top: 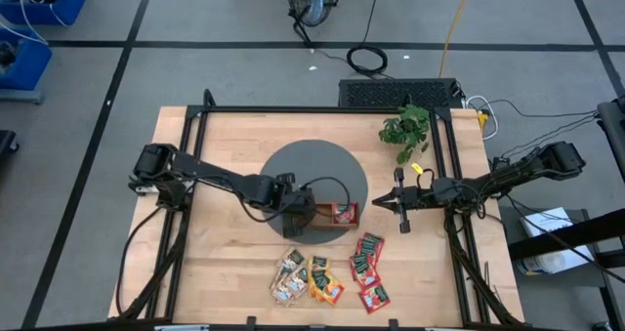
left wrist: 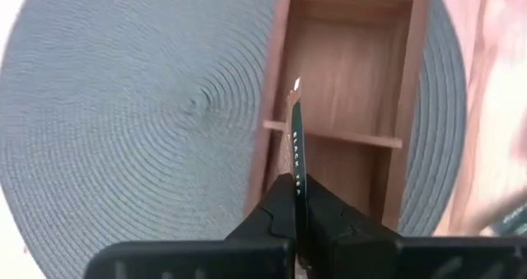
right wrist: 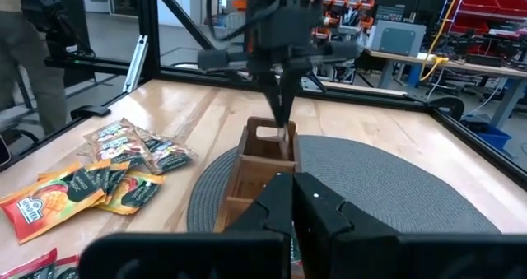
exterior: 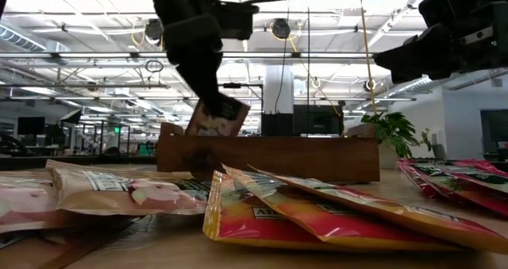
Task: Pick & Place Tea
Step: Put the brown tea bag into the left section of the wooden organizer
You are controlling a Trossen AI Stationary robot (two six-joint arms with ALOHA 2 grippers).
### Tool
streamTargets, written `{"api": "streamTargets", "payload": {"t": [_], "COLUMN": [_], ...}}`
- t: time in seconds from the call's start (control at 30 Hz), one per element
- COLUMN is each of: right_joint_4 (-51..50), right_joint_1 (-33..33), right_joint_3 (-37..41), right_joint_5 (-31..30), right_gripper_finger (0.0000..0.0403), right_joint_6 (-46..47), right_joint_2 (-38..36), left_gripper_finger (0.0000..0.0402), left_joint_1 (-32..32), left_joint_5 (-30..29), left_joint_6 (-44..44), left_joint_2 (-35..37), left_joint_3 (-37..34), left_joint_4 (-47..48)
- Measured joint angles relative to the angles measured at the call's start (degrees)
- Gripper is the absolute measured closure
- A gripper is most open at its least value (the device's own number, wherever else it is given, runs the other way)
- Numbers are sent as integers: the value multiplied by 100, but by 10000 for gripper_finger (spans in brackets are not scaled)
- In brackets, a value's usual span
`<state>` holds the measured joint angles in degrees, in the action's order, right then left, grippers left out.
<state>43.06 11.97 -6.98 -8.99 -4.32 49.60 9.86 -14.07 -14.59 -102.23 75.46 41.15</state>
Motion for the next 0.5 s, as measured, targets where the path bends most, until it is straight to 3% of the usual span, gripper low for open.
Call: {"api": "streamTargets", "payload": {"t": [0.27, 0.37, 0.5], "right_joint_4": [-6, -6, -6], "right_joint_1": [4, 4, 4], "right_joint_3": [0, 0, 0], "right_joint_5": [20, 21, 22], "right_gripper_finger": [403, 403, 403], "right_joint_6": [54, 63, 61], "right_joint_2": [0, 0, 0], "left_gripper_finger": [399, 399, 400], "left_joint_1": [3, 35, 32], "left_joint_5": [-105, -105, -69], "left_joint_6": [-80, -228, -354], "left_joint_2": [436, 747, 1365], "left_joint_3": [-201, -691, -1630], "left_joint_4": [-118, -463, -1610]}}
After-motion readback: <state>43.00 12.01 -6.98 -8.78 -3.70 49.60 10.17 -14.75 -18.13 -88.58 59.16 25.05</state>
